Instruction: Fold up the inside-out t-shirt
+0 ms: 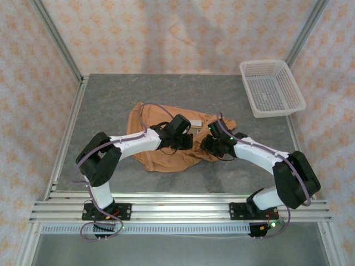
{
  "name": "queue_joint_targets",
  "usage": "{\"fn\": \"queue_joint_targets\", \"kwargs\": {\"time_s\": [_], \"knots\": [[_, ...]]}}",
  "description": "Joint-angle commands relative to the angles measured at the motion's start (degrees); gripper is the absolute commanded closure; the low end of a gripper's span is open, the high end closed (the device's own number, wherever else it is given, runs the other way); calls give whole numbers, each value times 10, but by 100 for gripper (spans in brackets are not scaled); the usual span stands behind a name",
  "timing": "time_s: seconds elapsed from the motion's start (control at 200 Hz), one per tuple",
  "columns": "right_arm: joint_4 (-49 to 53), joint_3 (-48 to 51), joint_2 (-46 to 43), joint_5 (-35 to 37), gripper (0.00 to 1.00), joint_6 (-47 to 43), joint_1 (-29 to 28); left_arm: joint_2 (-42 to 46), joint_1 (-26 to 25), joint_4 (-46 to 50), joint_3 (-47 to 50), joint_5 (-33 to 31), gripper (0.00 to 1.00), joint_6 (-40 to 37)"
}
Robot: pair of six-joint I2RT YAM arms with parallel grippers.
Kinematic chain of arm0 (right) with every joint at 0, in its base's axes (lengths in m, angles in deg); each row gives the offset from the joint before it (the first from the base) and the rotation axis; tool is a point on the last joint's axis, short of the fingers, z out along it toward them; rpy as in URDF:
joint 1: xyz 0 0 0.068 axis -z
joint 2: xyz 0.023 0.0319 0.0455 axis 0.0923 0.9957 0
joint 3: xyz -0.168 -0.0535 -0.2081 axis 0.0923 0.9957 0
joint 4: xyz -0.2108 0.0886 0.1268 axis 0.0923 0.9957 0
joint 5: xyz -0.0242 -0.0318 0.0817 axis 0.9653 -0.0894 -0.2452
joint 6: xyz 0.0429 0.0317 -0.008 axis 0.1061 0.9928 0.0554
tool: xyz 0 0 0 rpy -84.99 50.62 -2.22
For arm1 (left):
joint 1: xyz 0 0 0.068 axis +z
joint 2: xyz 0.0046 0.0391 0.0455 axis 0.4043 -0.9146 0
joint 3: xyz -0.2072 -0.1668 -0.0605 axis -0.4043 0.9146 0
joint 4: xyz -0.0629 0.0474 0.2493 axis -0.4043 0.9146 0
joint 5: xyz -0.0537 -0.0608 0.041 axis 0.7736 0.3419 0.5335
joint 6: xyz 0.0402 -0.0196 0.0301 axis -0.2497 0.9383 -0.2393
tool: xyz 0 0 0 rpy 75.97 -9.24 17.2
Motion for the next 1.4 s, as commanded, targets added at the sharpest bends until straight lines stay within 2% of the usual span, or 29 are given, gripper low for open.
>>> {"fn": "queue_joint_targets", "kwargs": {"time_s": [0.0,0.125,0.27,0.31,0.395,0.45,0.671,0.931,1.116,1.256,1.396], "knots": [[-12,-15,10,24,56,4,-4,20,-3,-7,-15,2,100,0],[-16,-17,21,22,49,10,-5,20,-3,-6,-16,1,100,-1],[-34,-5,30,15,50,28,-10,16,-2,-7,-15,2,100,0],[-41,-2,32,13,57,35,-10,16,-1,-8,-15,3,100,1],[-35,-3,28,27,88,41,-10,13,2,-13,-14,6,100,3],[-14,-12,13,37,100,37,-10,10,7,-14,-14,9,100,3],[159,-100,-94,77,100,-23,-9,-20,44,-6,-52,25,100,-9],[268,-99,-207,110,100,-56,11,-102,77,19,-129,34,100,-24],[261,-25,-246,108,100,-73,50,-120,81,3,-131,50,100,-13],[213,3,-198,42,100,-67,49,-103,66,-34,-107,67,100,13],[148,-13,-178,35,93,-40,20,-84,47,-49,-94,70,100,27]]}}
